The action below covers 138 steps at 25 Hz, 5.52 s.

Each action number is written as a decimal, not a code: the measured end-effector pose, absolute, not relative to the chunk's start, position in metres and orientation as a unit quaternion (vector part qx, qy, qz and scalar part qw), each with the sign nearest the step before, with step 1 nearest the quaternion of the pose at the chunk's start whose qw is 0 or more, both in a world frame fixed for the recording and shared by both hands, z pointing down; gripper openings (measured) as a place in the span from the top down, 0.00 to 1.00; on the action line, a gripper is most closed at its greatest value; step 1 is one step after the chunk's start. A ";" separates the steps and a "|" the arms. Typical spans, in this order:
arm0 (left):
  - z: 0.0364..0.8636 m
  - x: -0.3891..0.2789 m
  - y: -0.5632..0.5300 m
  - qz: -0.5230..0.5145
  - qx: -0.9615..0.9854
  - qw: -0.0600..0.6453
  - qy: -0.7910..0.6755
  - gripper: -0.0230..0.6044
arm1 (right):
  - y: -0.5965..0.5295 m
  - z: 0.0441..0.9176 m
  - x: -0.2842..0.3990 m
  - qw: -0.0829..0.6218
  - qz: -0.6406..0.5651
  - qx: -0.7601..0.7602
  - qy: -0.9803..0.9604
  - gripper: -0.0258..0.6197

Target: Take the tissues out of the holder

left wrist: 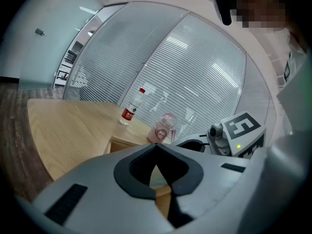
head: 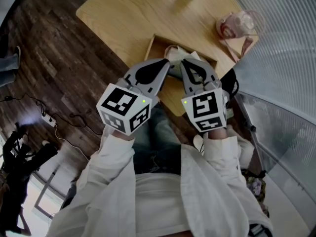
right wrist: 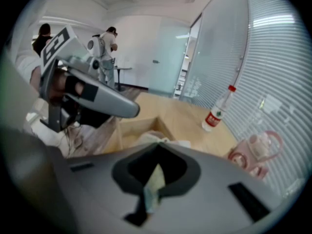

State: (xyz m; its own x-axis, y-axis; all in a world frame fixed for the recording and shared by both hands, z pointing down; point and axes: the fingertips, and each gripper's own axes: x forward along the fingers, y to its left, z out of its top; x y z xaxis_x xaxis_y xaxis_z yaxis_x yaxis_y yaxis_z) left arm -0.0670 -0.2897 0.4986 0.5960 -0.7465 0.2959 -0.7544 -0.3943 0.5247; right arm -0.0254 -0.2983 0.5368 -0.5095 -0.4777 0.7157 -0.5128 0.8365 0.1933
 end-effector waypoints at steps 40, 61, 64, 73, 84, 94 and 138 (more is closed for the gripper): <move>0.361 -0.038 -0.302 -0.015 0.888 0.178 -0.423 0.95 | -0.316 0.370 0.017 0.232 -0.015 0.419 -0.877 0.94; 0.238 -0.035 -0.314 -0.093 0.895 0.049 -0.434 0.95 | -0.322 0.248 0.031 0.028 -0.029 0.481 -0.876 0.94; 0.224 -0.032 -0.314 -0.110 0.896 0.042 -0.428 0.95 | -0.318 0.234 0.034 -0.008 -0.008 0.469 -0.883 0.94; 0.208 -0.031 -0.311 -0.124 0.898 0.024 -0.422 0.95 | -0.305 0.208 0.046 -0.054 -0.015 0.474 -0.879 0.94; 0.222 -0.032 -0.318 -0.101 0.896 0.043 -0.431 0.95 | -0.299 0.210 0.038 -0.083 0.010 0.433 -0.897 0.94; 0.230 -0.034 -0.317 -0.110 0.896 0.058 -0.427 0.95 | -0.300 0.211 0.045 -0.086 0.021 0.447 -0.890 0.94; 0.239 -0.019 -0.295 -0.096 0.901 0.067 -0.419 0.95 | -0.288 0.221 0.062 -0.098 0.035 0.463 -0.880 0.94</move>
State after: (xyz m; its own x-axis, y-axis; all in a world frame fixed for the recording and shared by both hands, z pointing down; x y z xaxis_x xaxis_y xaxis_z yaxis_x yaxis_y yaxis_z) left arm -0.0193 -0.2946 0.2390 0.6309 -0.7669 -0.1172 -0.7414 -0.6405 0.2003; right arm 0.0619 -0.2877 0.2214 -0.5514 -0.8226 -0.1393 -0.8087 0.5680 -0.1528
